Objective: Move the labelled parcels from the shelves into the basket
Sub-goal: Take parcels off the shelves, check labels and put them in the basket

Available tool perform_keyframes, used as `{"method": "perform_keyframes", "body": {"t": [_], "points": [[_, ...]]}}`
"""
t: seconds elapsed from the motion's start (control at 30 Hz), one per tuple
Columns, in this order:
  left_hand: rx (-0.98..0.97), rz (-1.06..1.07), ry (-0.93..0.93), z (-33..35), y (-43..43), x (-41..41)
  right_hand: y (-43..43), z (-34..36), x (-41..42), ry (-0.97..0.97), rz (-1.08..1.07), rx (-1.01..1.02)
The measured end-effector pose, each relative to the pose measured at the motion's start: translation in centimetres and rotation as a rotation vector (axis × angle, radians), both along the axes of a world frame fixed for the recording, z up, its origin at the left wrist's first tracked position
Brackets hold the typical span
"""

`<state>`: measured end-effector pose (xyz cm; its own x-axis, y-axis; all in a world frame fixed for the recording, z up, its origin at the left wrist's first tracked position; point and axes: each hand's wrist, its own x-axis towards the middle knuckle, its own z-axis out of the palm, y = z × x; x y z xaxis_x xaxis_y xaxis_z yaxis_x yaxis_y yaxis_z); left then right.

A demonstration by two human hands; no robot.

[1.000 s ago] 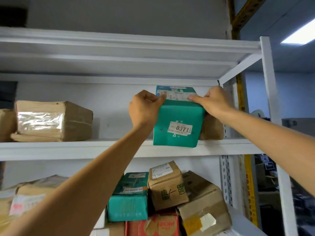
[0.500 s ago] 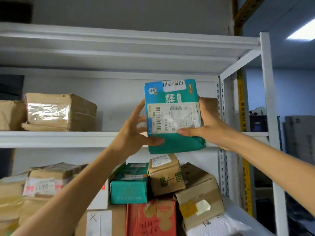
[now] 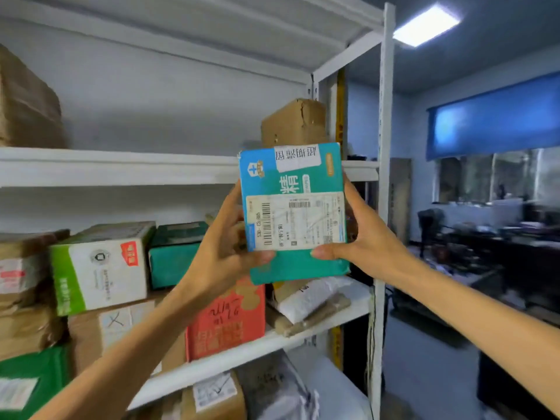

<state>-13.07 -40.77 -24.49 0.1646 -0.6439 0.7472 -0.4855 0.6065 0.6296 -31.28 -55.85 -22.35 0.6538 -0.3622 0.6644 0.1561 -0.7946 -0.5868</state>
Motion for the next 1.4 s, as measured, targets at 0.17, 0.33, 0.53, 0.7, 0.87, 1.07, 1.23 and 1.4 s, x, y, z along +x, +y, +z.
{"method": "perform_keyframes", "body": {"t": [0.17,0.33,0.53,0.7,0.87,1.07,1.23,1.4], "points": [[0.113,-0.145,0.027,-4.0,-2.6,-2.8,2.4,-5.6,-5.8,-0.025,-0.254,0.094],[0.232,-0.377,-0.046,-8.8,-6.0,-11.2,5.9,-11.8,-16.2,-0.04,-0.56,0.178],[0.322,-0.732,-0.139,-13.9,-8.9,-27.4,13.3,-17.0,-31.9,-0.101,-0.949,0.323],[0.398,-1.057,-0.274,-16.3,-7.5,-44.4,22.6,-20.1,-44.0,-0.235,-1.274,0.424],[0.494,-1.387,-0.355,-19.4,-1.8,-59.6,32.8,-22.7,-53.9,-0.279,-1.627,0.49],[0.617,-1.719,-0.428,-24.3,5.0,-72.6,41.9,-27.2,-60.4,-0.471,-1.931,0.602],[0.685,-1.879,-0.523,-29.0,9.8,-78.4,46.8,-32.2,-61.9,-0.615,-2.084,0.694],[0.792,-1.978,-0.685,-32.5,14.0,-81.3,50.7,-35.5,-62.1,-0.711,-2.181,0.761]]}}
